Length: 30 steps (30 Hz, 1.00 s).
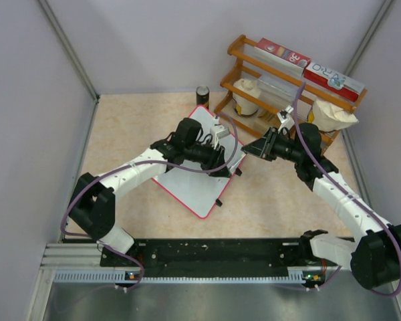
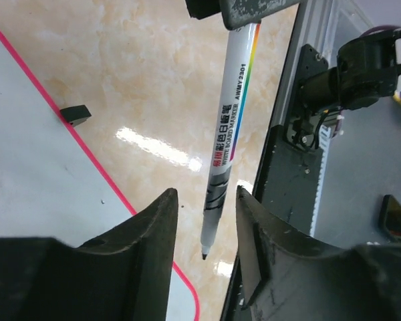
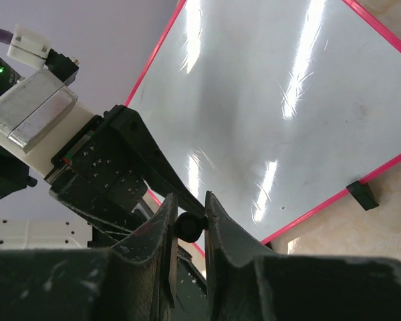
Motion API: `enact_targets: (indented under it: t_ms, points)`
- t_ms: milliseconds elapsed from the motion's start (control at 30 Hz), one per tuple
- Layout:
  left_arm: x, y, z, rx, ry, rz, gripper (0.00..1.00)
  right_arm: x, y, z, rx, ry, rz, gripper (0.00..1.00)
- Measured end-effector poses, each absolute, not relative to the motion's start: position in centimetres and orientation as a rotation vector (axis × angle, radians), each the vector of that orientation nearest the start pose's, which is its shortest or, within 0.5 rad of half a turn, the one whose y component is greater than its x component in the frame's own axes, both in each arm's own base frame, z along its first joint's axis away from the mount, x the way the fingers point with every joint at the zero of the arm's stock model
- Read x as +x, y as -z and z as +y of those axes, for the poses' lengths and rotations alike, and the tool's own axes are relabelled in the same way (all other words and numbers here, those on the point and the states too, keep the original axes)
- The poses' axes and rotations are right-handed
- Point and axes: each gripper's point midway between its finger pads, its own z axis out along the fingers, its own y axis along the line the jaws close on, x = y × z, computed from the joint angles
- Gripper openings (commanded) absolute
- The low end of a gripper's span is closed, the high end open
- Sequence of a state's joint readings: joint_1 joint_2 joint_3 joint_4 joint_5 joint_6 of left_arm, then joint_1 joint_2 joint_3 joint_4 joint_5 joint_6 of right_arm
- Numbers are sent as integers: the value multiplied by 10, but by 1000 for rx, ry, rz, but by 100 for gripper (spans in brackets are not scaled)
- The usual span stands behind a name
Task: Write a sentence on the whiteboard
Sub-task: Pick up the whiteboard marker at the center of the board.
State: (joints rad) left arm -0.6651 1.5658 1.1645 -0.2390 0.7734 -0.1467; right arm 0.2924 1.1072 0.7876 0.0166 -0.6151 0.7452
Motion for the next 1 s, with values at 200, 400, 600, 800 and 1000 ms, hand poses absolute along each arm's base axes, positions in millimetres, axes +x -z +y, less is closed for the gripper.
enact_targets:
  t_ms: [200,400,600,800,1000]
  points:
    - [233,-185,-348,1071,1269,2040,0,285,-242,216,-17,-1269,2017,53]
    - [238,-187,-341,1046,1216,2057,0,279,-261,223,-116,-1317,1973,99]
    - [236,-220,-332,1058,1166,1997,0,265,-302,225,-298,-1314,1845,99]
    - [223,-267,-320,1059,1151,1859,0,248,-322,230,-407,-1375,1771,87]
    - [211,-294,-314,1064,1165,1776,0,221,-329,252,-554,-1478,1723,73]
